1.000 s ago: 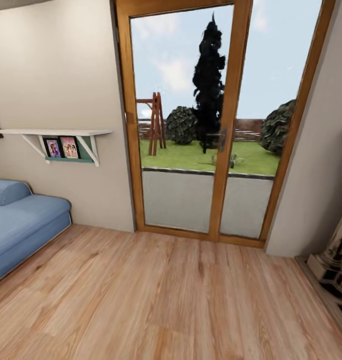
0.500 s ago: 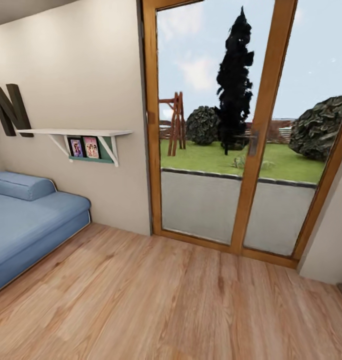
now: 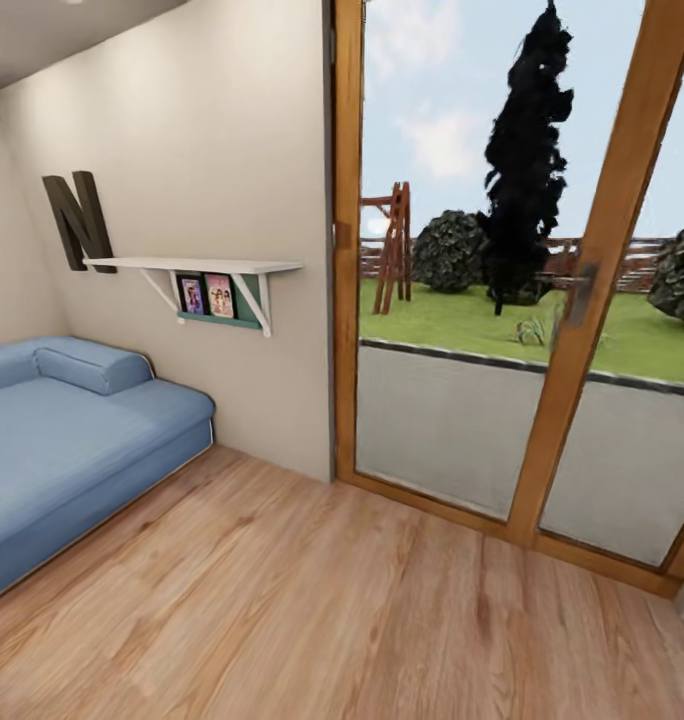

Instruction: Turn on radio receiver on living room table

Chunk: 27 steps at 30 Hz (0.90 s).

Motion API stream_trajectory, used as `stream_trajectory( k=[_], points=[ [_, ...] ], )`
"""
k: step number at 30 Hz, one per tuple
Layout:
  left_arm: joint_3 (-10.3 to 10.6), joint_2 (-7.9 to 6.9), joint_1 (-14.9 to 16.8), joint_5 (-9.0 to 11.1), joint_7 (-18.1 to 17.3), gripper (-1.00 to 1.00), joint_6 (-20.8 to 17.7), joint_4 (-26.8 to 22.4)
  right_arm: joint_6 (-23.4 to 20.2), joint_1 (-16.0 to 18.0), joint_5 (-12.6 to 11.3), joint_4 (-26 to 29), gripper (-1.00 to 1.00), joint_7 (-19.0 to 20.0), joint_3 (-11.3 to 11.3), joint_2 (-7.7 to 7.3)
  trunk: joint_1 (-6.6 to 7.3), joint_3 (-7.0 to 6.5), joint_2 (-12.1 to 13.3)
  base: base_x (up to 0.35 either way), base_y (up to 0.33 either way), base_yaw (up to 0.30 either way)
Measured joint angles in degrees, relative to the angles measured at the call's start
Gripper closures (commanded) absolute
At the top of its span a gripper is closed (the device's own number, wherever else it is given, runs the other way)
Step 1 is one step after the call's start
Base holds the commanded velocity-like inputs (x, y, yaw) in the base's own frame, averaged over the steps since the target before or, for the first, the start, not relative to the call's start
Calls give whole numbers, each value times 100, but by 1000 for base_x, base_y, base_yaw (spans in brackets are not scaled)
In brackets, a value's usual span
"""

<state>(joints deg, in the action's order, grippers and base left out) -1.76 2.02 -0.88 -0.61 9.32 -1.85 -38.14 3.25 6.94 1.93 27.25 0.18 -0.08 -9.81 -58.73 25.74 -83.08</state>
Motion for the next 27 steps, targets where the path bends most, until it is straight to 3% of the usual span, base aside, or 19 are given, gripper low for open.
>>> stream_trajectory(
  k=[27],
  points=[
    [0,0,0,0,0,-100,0,18,-1,0,0,0,-100,-9,-1,0,0,0,0,325,-88,242]
  ],
)
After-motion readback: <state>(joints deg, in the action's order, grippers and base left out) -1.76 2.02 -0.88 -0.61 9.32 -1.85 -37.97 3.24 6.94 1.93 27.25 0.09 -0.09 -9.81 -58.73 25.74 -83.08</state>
